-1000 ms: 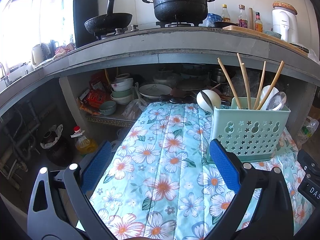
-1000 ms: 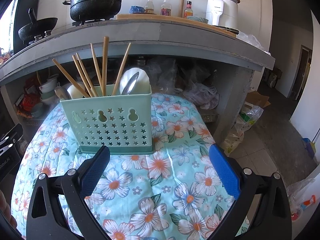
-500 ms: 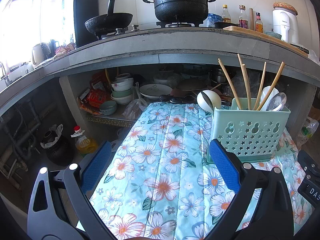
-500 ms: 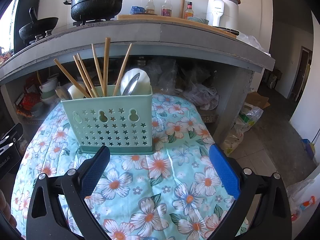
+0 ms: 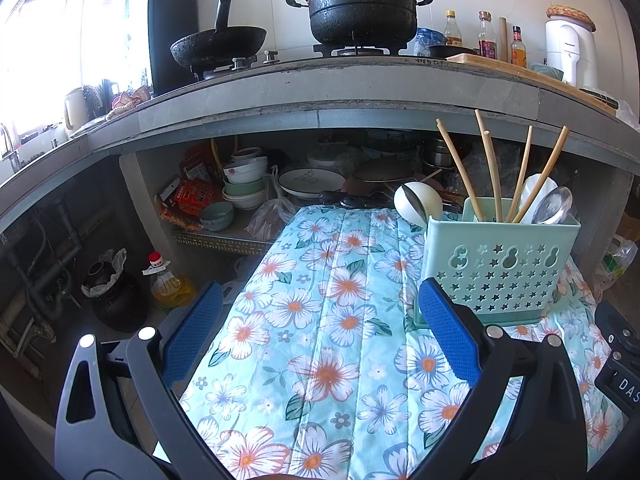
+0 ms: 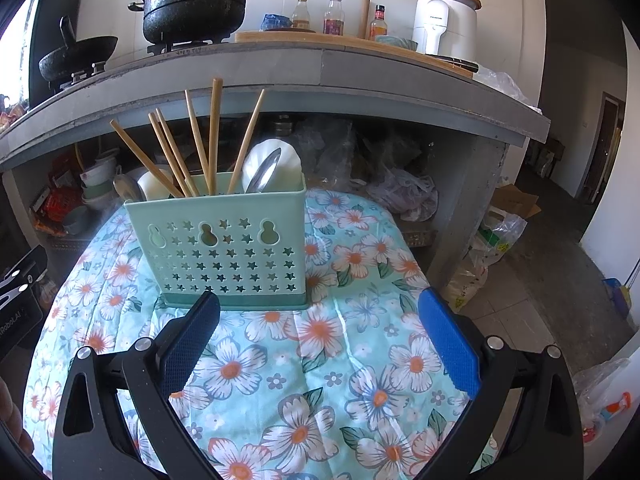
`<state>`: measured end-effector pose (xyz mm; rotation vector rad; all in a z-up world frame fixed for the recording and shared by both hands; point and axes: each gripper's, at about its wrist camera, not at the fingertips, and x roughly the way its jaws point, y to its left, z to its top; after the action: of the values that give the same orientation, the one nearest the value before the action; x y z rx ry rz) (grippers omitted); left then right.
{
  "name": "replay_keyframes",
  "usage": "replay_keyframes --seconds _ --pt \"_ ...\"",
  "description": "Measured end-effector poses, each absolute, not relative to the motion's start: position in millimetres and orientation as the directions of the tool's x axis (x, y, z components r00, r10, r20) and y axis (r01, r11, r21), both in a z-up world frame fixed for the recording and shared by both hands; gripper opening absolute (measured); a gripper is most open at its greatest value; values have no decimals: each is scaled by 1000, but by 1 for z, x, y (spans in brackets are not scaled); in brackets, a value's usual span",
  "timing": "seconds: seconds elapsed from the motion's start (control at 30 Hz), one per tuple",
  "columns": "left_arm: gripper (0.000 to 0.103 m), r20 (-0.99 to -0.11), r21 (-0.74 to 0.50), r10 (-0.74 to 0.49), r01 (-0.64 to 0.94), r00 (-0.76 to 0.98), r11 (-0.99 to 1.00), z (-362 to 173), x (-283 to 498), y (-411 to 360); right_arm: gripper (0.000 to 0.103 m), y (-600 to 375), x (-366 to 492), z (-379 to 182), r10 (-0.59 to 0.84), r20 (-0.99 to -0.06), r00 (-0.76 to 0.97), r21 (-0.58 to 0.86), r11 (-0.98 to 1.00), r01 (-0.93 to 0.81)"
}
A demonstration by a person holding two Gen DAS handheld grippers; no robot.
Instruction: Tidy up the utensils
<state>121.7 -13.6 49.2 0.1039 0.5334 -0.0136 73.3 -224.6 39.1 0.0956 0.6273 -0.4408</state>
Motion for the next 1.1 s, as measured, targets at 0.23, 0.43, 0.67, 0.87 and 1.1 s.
replay_keyframes --seconds 0.23,0.43,0.67,0.87,1.1 --pt "94 -508 95 15 39 861 995 49 121 -14 97 -225 73 39 -366 -589 720 -38 903 428" --pt "94 -508 96 15 39 861 995 49 121 -14 97 -226 74 39 -363 -590 721 -37 904 425" --pt "94 -507 95 14 39 862 995 49 122 -14 97 -225 74 39 -364 -589 722 -39 904 425" --pt "94 -507 96 16 38 862 995 49 122 -14 97 -225 74 39 -364 -588 723 -39 905 424" --pt "95 -511 96 14 41 860 995 49 122 -14 97 -225 74 39 -364 -589 722 -38 905 424"
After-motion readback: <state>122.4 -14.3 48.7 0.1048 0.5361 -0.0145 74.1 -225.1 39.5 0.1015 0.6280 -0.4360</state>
